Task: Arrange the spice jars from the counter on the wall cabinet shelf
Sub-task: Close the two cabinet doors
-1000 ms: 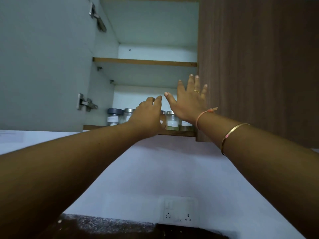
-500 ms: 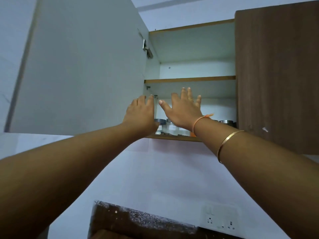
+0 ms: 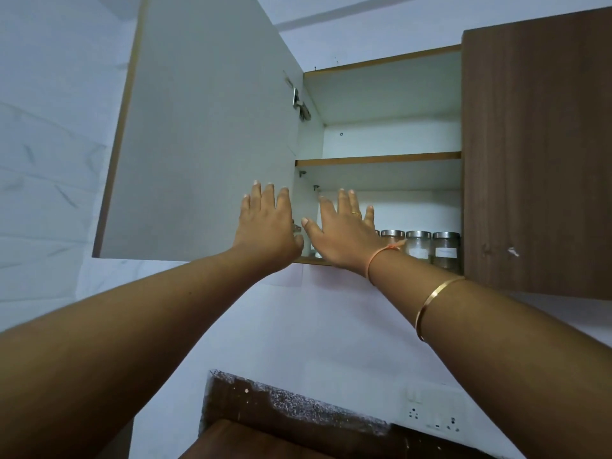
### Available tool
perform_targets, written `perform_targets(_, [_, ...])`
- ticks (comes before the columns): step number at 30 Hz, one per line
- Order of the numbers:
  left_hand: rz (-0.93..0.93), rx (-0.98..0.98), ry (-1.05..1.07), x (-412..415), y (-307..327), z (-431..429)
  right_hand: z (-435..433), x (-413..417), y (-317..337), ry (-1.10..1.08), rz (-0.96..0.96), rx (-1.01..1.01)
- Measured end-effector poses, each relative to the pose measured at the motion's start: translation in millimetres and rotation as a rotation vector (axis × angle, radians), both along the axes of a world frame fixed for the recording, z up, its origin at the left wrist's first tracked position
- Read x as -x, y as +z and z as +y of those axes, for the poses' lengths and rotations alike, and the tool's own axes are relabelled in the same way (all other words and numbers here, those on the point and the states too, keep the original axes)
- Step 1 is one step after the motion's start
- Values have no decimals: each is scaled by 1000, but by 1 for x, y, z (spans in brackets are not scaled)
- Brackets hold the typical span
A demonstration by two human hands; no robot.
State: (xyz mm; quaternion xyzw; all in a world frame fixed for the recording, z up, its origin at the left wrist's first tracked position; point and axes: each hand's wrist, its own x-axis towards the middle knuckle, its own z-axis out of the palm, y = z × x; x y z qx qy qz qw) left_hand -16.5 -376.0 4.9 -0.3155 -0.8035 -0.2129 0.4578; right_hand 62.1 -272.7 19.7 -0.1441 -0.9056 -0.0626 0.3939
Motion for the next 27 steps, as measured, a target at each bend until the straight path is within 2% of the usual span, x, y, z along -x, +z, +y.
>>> perform_targets(13, [-65, -67, 137, -22, -35, -58, -21, -37, -15, -23, -31, 45])
perform_targets(23, [-28, -190, 265, 26, -15, -150, -82, -4, 4, 50, -26, 43])
perform_targets(27, [-98, -239, 266, 51, -9, -181, -106, 18, 12, 76, 4, 95])
